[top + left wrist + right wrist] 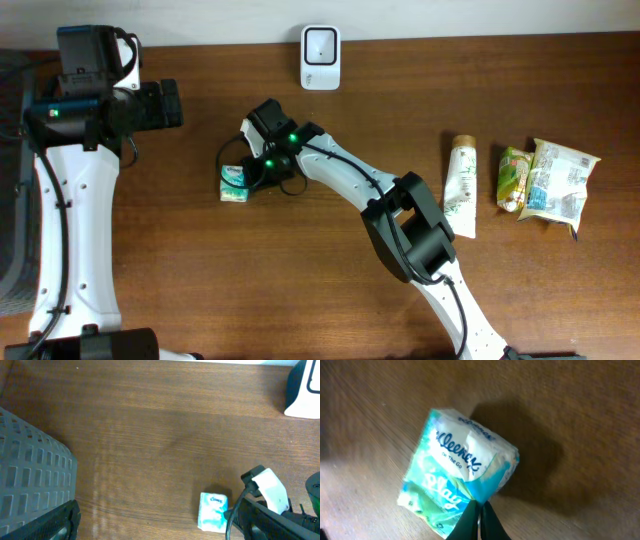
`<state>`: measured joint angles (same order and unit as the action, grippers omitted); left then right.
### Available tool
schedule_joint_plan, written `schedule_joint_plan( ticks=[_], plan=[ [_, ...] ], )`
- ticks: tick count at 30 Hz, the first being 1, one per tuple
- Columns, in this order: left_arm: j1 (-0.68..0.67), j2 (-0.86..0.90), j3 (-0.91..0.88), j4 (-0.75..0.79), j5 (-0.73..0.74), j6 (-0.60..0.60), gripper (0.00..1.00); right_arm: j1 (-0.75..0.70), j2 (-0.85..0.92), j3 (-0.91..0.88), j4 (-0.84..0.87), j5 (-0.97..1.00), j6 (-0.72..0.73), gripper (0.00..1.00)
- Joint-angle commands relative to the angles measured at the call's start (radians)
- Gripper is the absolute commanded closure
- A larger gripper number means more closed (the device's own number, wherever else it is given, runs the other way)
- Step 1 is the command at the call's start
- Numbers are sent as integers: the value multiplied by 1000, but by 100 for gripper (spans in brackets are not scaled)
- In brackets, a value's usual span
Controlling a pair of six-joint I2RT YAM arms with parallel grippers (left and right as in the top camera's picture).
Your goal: Scan the item barcode
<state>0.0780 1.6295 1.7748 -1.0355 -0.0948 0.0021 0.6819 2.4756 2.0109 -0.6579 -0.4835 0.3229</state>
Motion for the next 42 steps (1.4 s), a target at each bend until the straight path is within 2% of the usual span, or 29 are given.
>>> schedule_joint_plan(
  ticks=[1,3,5,8,10,12,14,16,18,21,23,27,29,33,35,37,40,42],
  plan=[
    [2,-16,3,1,-8,-10,1,-34,-49,8,-101,16,-117,96],
    [2,-16,3,1,-7,-10,1,-63,-97,38,-241,30,-253,96],
    [2,-16,3,1,-7,-10,1,-82,-132,55,-344,86,-328,96],
    [2,-16,3,1,-7,-10,1,-100,-179,58,-404,134,-349,96],
    [2,-16,3,1,-7,-10,1,-94,-180,58,-376,78,-347,80],
    [2,-16,3,1,-7,-10,1,-71,-170,58,-312,45,-332,58],
    [2,-16,3,1,-7,-10,1,-28,-154,57,-208,48,-326,45],
    [2,-16,3,2,-7,-10,1,24,-126,57,-92,54,-326,44],
    [2,-16,3,1,-7,-10,1,72,-97,57,-19,154,-326,44],
    [2,-16,3,1,-7,-10,1,126,-55,57,16,350,-327,46],
    [2,-16,3,1,-7,-10,1,137,-31,56,15,372,-327,49],
    [2,-16,3,1,-7,-10,1,142,-4,56,3,373,-328,52],
    [2,-16,3,1,-7,-10,1,140,-4,56,-19,409,-381,53],
    [2,-16,3,1,-7,-10,1,135,-6,56,-130,656,-541,52],
    [2,-16,3,1,-7,-10,1,127,-14,56,-191,836,-580,51],
    [2,-16,3,1,-7,-10,1,118,-24,56,-217,937,-581,51],
    [2,-16,3,1,-7,-10,1,108,-63,57,-229,953,-581,51],
    [2,-16,3,1,-7,-10,1,109,-101,58,-224,882,-580,51]
  ],
)
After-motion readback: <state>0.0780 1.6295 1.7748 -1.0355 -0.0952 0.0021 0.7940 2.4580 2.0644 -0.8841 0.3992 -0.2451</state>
